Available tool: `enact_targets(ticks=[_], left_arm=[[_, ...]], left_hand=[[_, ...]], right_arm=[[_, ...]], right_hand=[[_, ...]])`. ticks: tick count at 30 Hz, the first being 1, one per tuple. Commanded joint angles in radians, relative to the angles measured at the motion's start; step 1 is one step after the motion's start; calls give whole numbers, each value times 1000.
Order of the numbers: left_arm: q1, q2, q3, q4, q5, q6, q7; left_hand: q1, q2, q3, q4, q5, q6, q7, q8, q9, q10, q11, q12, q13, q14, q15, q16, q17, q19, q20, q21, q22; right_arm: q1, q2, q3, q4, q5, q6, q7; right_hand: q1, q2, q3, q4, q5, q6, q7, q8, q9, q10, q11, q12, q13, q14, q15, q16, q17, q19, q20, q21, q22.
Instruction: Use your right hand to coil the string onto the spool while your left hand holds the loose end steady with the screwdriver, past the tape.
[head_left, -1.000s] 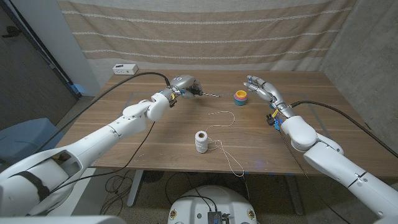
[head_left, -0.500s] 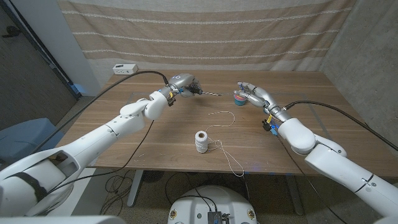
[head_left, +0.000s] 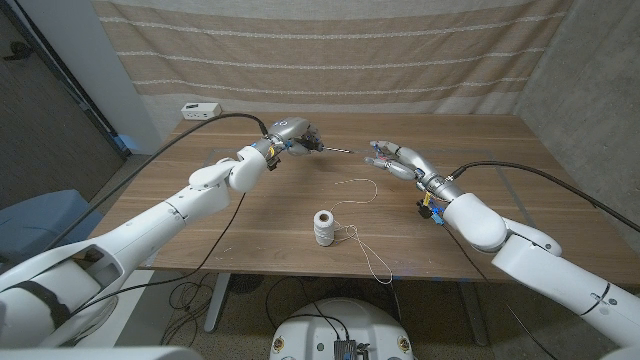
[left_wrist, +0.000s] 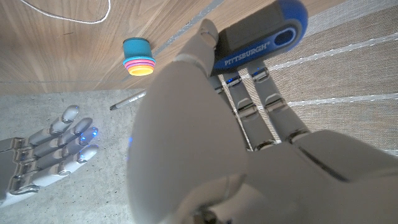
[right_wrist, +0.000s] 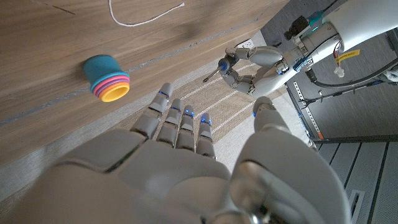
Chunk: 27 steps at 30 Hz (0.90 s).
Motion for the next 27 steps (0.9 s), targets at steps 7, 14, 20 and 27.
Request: enact_targets(ticks=[7, 14, 20, 27], left_arm=[[11, 20, -15, -43, 4, -1, -20], [15, 33, -23, -60, -3, -15, -44], [22, 41, -35, -68, -8, -23, -47], [29, 48, -45, -68, -11, -36, -44]], left_hand=[[124, 129, 1, 7, 8, 121, 100, 15, 48, 4, 2, 5, 13, 43, -78, -4, 197, 68, -199, 64, 6], [125, 129, 1, 8, 8, 119, 102, 13, 48, 4, 2, 4, 19, 44, -79, -7, 200, 66, -198, 68, 6], [125, 129, 1, 8, 8, 120, 100, 13, 49, 3, 2, 3, 24, 45, -78, -9, 203, 64, -198, 71, 6], [125, 130, 1, 9, 8, 118, 99, 12, 51, 2, 1, 1, 30, 43, -77, -13, 205, 62, -198, 74, 6]], right_arm=[[-26, -85, -34, -134, -60, -116, 64], [-9, -94, -74, -170, -110, -166, 82], [31, -96, -127, -204, -172, -228, 125], [94, -84, -203, -238, -233, -313, 203]], right_hand=[[-2, -15, -3, 2, -5, -16, -6, -13, 2, -12, -2, -11, 3, 1, -4, -6, 1, 6, 5, -1, 4], [-7, -23, -8, 4, -7, -23, -9, -16, 3, -20, -4, -16, 3, -5, -4, -10, 1, 4, 7, -3, 4], [-3, -27, -9, 1, -7, -26, -10, -17, 3, -24, -7, -18, 3, -6, -9, -13, 0, 2, 8, -5, 4], [7, -31, -6, -6, -5, -30, -10, -18, 3, -29, -7, -21, 4, -8, -9, -16, -1, -2, 7, -8, 4]])
